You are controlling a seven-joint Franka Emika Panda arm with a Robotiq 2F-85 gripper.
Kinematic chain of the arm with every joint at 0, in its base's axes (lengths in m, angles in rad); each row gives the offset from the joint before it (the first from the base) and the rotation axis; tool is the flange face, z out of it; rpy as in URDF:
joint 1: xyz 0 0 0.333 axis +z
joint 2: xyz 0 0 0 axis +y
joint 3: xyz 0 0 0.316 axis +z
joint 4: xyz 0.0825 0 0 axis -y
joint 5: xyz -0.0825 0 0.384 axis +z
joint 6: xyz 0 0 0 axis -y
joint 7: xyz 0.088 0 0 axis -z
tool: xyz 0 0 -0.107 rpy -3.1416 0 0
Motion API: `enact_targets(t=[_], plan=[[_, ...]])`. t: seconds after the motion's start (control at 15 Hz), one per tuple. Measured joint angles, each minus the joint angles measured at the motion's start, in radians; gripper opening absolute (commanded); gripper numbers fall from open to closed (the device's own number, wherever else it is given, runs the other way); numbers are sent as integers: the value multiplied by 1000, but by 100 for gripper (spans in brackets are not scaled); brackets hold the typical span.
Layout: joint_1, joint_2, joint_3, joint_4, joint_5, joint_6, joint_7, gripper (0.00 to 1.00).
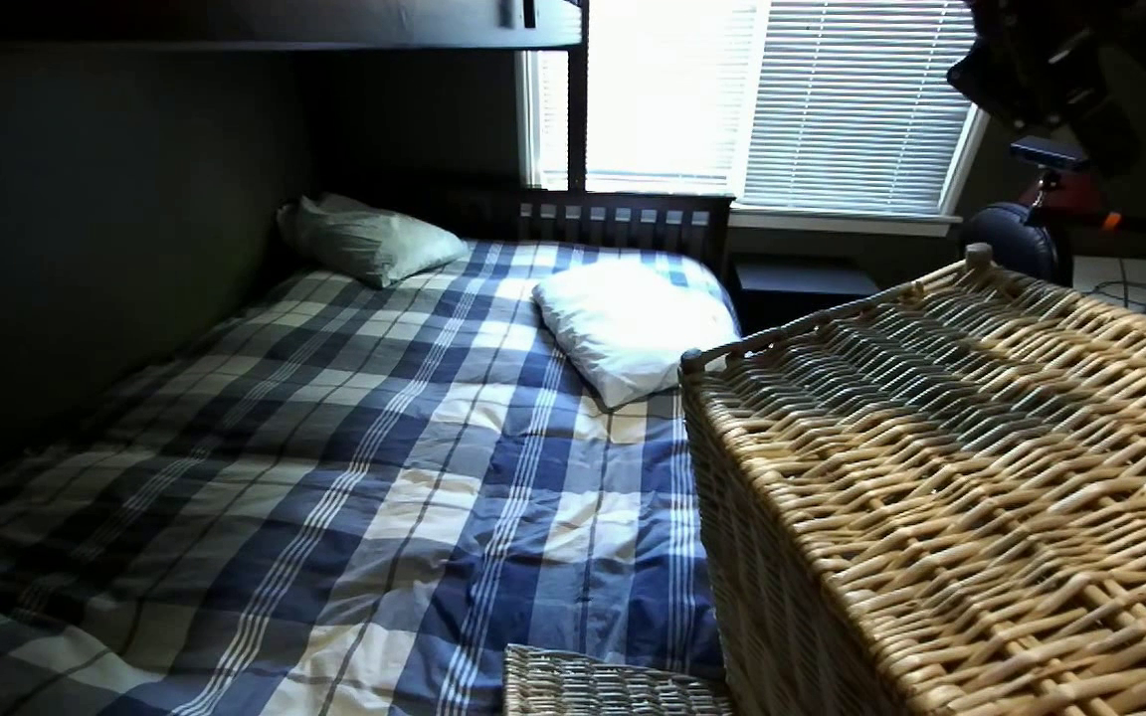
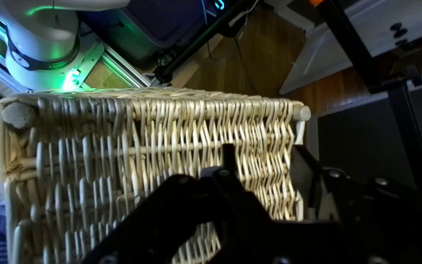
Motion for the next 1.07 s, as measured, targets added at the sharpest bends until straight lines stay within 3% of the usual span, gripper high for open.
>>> enact_targets(t=[0.2, 0.53, 0.8, 1.07], plan=[[-235, -10, 142, -3, -43, 18, 21, 98], [-560, -63, 339, -30, -170, 28, 40, 100], [-674, -79, 474, -111, -302, 198, 80, 100], [-692, -71, 492, -111, -304, 208, 78, 100]])
